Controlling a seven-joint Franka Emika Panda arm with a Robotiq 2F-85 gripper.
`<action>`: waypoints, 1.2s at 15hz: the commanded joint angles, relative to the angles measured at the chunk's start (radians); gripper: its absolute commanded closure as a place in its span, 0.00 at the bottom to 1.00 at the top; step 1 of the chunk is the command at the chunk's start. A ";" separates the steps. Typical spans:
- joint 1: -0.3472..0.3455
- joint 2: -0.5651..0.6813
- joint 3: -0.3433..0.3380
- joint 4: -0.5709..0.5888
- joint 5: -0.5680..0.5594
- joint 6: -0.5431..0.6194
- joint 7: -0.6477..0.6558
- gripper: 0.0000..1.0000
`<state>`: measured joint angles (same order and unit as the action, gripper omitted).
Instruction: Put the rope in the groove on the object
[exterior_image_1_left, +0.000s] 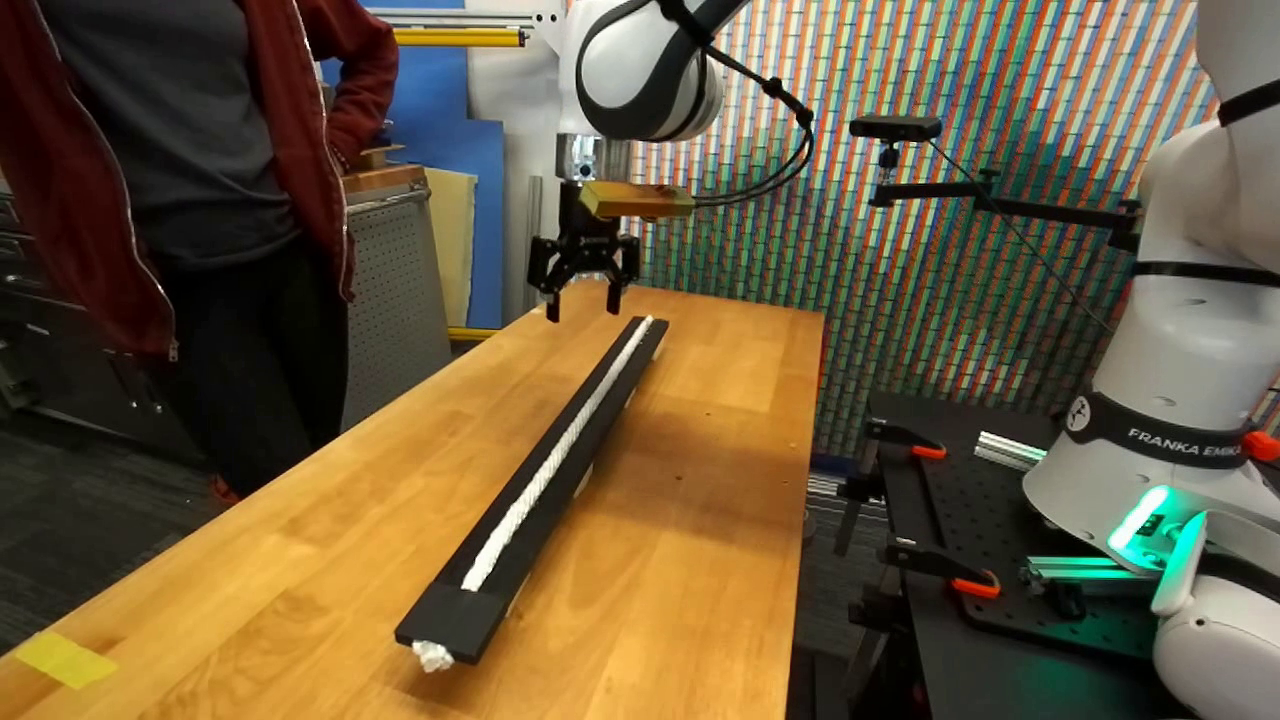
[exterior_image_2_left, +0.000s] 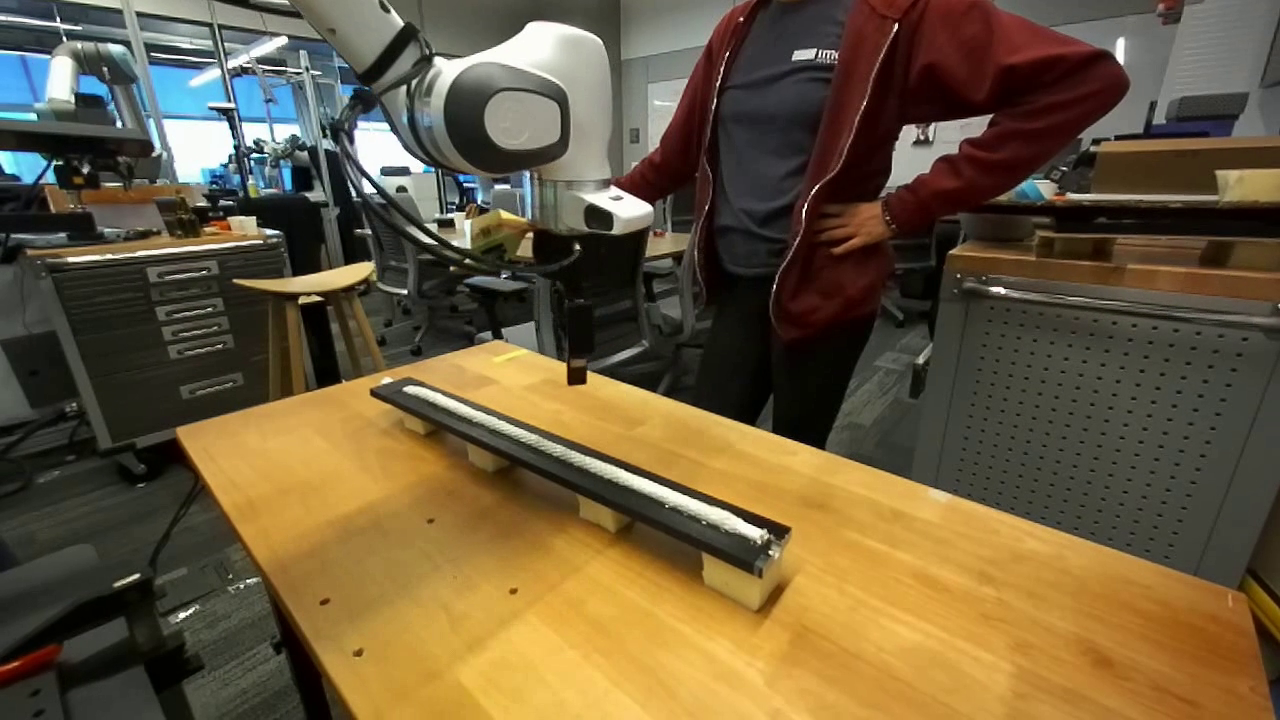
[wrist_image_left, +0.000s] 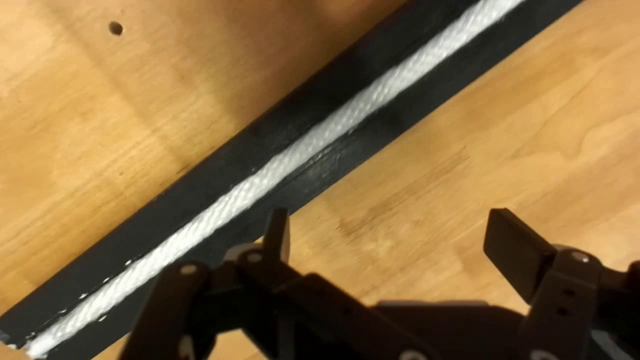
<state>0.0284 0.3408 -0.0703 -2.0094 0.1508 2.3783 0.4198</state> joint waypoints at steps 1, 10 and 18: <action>-0.005 -0.056 0.047 0.014 0.000 -0.170 -0.124 0.00; 0.015 -0.084 0.098 -0.001 -0.020 -0.278 -0.260 0.00; 0.015 -0.085 0.099 -0.006 -0.023 -0.278 -0.274 0.00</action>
<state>0.0441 0.2555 0.0287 -2.0171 0.1285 2.1020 0.1456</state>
